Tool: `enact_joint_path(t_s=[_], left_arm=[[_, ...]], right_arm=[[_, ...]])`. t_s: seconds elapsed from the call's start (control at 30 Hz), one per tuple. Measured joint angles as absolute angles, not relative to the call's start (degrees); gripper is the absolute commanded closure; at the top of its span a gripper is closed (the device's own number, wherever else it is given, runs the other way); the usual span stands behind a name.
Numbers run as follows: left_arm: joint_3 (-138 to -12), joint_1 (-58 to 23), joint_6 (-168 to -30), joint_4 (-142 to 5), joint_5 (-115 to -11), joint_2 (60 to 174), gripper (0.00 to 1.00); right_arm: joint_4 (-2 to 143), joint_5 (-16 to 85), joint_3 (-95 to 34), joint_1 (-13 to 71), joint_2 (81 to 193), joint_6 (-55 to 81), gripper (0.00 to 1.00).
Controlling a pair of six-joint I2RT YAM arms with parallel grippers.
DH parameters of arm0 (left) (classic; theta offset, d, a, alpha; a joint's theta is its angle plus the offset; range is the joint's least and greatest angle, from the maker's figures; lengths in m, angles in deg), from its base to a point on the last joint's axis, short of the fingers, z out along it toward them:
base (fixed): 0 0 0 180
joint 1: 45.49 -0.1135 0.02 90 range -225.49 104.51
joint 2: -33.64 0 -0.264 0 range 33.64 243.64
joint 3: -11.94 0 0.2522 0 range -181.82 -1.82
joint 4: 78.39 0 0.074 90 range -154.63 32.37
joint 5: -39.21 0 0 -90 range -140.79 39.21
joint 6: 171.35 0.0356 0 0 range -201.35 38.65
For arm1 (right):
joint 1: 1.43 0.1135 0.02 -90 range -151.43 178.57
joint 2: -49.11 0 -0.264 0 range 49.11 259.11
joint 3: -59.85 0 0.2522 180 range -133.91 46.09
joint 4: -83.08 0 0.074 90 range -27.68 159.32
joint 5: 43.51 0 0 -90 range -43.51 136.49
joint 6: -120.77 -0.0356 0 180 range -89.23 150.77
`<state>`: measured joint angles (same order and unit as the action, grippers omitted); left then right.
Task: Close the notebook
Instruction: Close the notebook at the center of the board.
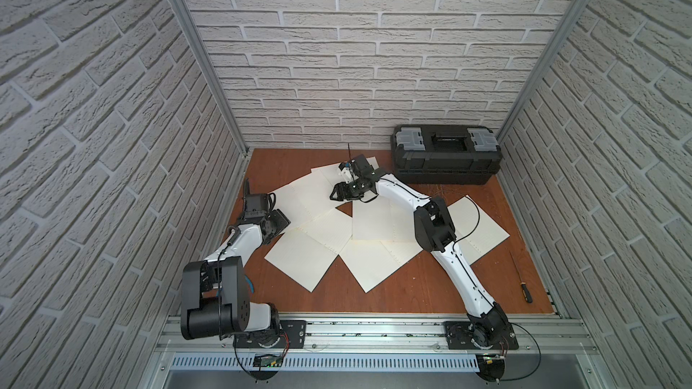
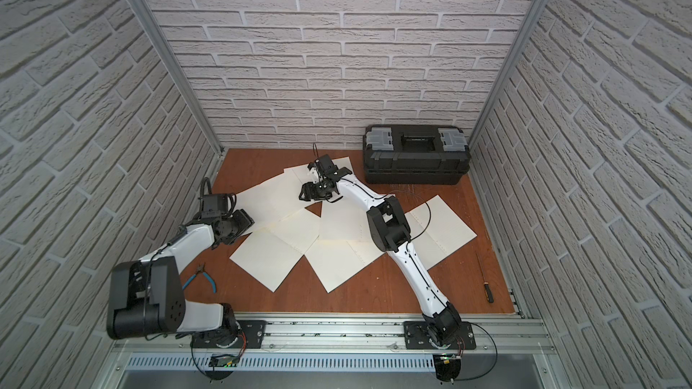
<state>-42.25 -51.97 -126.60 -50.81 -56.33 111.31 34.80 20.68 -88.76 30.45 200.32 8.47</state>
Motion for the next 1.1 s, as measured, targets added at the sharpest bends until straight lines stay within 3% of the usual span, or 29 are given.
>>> enact_joint_path(t_s=[0.53, 0.87, 1.1], left_arm=[[-42.2, -52.3, -126.0, -51.4, -57.6, 109.6, 0.53], [-42.2, -52.3, -125.9, -51.2, -57.7, 109.5, 0.74], [-42.6, -52.3, -125.8, -50.6, -57.6, 109.3, 0.78]], right_arm=[[34.8, 20.5, -88.8, 30.5, 200.3, 8.5, 0.37], [34.8, 20.5, -88.7, 30.5, 200.3, 8.5, 0.37], [34.9, 20.5, -88.6, 30.5, 200.3, 8.5, 0.37]])
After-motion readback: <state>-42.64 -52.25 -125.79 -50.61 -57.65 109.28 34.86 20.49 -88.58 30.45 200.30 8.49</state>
